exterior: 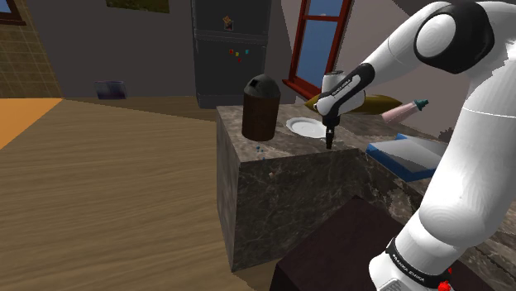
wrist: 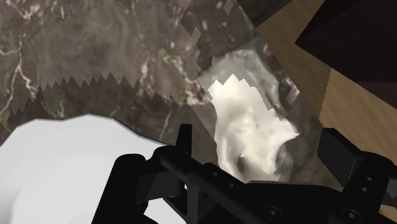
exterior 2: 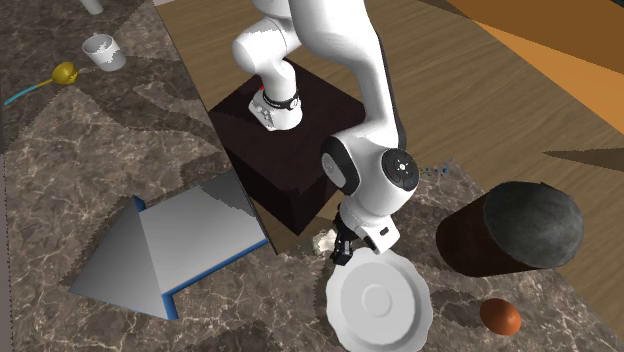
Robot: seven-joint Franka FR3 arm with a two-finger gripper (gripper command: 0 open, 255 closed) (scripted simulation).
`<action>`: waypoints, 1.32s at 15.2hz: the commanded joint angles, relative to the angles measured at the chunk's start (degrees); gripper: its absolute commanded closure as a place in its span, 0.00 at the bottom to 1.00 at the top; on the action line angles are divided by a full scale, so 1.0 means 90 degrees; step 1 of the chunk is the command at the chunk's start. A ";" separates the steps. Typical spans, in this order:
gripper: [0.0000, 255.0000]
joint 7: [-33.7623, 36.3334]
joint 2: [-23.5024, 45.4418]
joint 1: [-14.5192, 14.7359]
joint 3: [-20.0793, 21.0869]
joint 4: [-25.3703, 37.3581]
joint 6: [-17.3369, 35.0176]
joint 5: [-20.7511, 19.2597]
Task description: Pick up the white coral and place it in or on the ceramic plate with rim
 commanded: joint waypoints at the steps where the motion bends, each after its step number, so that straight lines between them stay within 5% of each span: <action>1: 0.00 0.0000 0.0000 0.0000 0.0000 0.0000 0.0000 0.0000; 2: 1.00 0.0000 0.0000 0.0000 0.0000 0.0000 0.0000 0.0000; 11: 1.00 0.0000 0.0001 0.0000 0.0000 -0.0001 0.0002 0.0000; 20: 1.00 -0.0067 -0.0544 0.0063 -0.0020 0.0210 -0.0728 -0.0094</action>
